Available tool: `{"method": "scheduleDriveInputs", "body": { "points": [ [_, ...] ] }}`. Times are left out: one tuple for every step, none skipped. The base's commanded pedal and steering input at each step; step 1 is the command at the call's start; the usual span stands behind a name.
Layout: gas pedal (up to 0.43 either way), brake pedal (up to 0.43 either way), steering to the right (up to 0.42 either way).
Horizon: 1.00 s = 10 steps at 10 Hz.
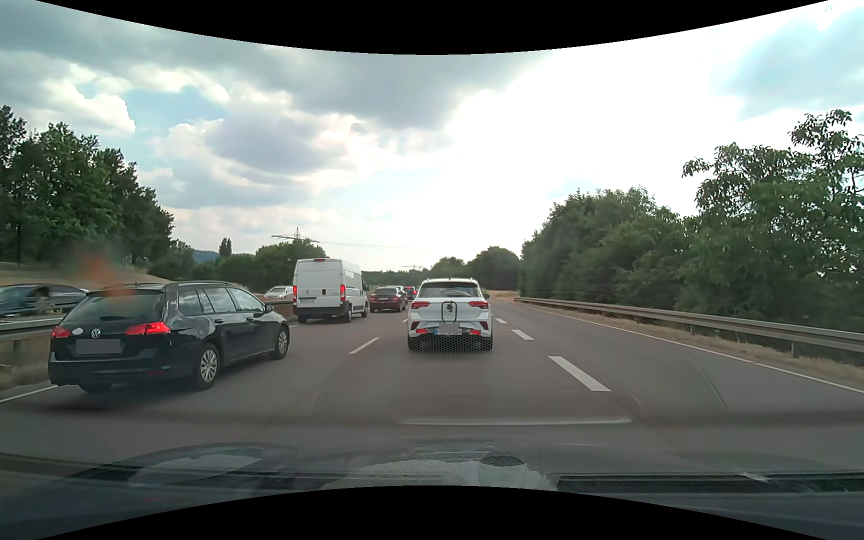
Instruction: Follow the waypoints while adhering to traffic rules and regulations
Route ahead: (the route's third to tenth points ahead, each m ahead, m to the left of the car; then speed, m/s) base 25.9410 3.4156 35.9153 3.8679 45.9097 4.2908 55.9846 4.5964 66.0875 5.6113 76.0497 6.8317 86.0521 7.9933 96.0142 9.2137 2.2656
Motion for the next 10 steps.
{"method": "scheduleDriveInputs", "body": {
  "points": [
    [0.0,0.0,0.009],
    [0.0,0.0,0.009],
    [0.0,0.0,0.01],
    [0.0,0.0,0.012],
    [0.0,0.0,0.015],
    [0.0,0.0,0.016],
    [0.0,0.0,0.016],
    [0.0,0.0,0.016],
    [0.0,0.0,0.016],
    [0.0,0.0,0.016]
  ]
}}
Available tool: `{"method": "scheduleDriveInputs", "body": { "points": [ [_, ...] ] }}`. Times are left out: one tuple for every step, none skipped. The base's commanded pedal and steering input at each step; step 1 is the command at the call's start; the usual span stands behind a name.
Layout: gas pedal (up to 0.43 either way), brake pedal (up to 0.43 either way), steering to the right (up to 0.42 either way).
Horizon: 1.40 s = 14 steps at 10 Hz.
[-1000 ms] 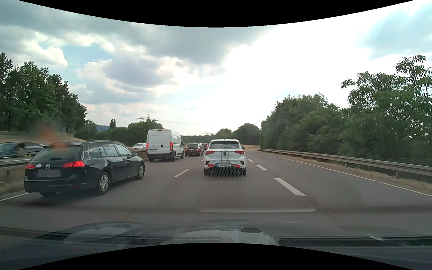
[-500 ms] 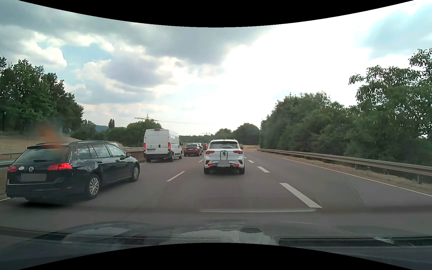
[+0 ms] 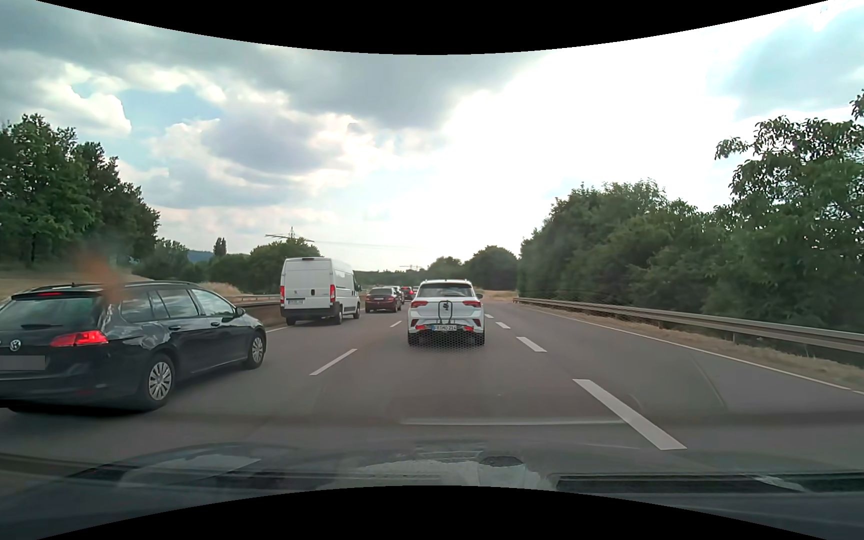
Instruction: Follow the waypoints while adhering to traffic rules and regulations
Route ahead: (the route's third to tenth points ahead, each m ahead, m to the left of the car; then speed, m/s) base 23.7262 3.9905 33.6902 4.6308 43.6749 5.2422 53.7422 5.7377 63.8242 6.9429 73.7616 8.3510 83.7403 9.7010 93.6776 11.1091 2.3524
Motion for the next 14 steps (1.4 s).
{"method": "scheduleDriveInputs", "body": {
  "points": [
    [0.0,0.0,0.016],
    [0.0,0.0,0.016],
    [0.0,0.0,0.013],
    [0.0,0.0,0.008],
    [0.0,0.0,0.005],
    [0.008,0.0,0.005],
    [0.028,0.0,0.005],
    [0.047,0.0,0.005],
    [0.067,0.0,0.005],
    [0.067,0.0,0.004],
    [0.079,0.0,0.0],
    [0.079,0.0,-0.005],
    [0.079,0.0,-0.01],
    [0.079,0.0,-0.011]
  ]
}}
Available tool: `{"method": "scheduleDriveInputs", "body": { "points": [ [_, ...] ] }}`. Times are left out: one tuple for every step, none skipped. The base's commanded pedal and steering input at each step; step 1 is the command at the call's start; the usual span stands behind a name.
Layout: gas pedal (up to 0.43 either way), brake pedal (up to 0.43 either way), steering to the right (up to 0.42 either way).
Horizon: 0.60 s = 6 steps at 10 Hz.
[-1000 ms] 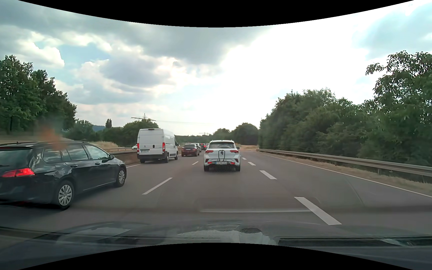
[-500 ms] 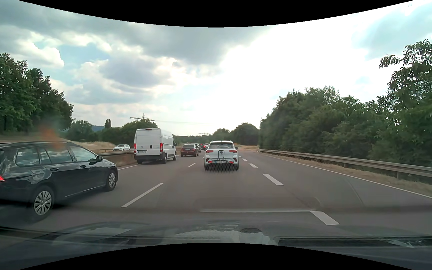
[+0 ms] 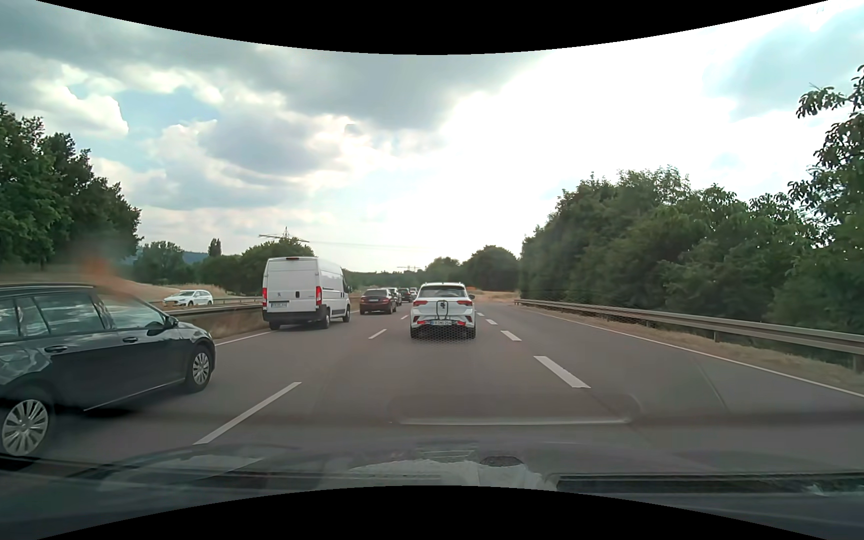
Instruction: Follow the waypoints while adhering to traffic rules and regulations
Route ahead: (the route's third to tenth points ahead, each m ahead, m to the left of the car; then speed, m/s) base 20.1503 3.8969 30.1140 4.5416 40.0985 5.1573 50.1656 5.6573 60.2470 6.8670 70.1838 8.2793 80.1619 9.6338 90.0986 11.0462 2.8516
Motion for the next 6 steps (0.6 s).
{"method": "scheduleDriveInputs", "body": {
  "points": [
    [0.079,0.0,-0.01],
    [0.079,0.0,-0.01],
    [0.098,0.0,-0.009],
    [0.098,0.0,-0.009],
    [0.11,0.0,-0.009],
    [0.11,0.0,-0.009]
  ]
}}
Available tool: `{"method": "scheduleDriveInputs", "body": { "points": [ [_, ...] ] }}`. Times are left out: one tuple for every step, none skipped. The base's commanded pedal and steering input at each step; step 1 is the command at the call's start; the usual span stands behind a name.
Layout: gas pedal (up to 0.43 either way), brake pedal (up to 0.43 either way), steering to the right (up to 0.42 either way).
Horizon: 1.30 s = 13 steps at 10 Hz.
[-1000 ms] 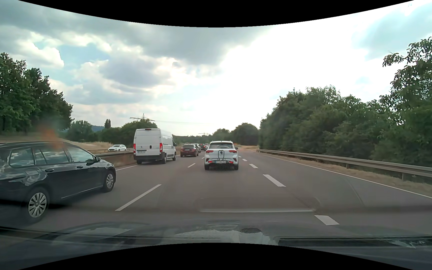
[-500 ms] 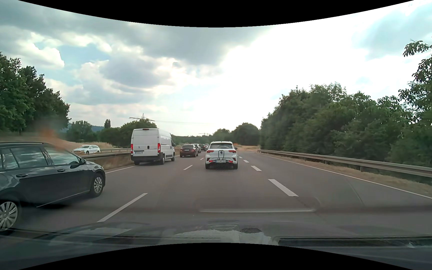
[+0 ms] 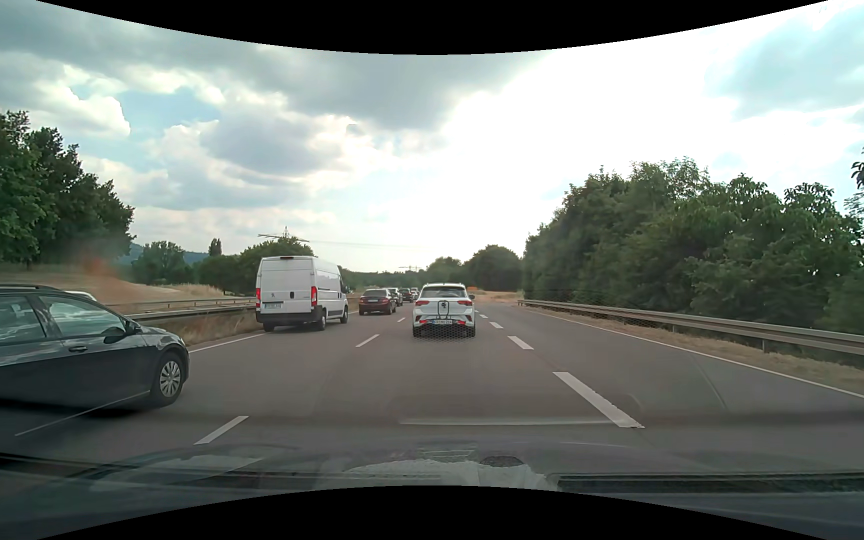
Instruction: Follow the waypoints while adhering to traffic rules and regulations
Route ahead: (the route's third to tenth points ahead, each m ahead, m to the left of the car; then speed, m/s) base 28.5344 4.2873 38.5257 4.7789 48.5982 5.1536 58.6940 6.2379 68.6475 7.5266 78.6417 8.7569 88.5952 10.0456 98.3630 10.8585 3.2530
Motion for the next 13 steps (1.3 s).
{"method": "scheduleDriveInputs", "body": {
  "points": [
    [0.11,0.0,-0.009],
    [0.11,0.0,-0.009],
    [0.098,0.0,-0.009],
    [0.067,0.0,-0.009],
    [0.008,0.0,-0.009],
    [0.0,0.0,-0.009],
    [0.0,0.0,-0.009],
    [0.0,0.0,-0.009],
    [0.0,0.0,-0.009],
    [0.0,0.0,-0.009],
    [0.0,0.0,-0.009],
    [0.0,0.0,-0.009],
    [0.0,0.0,-0.009]
  ]
}}
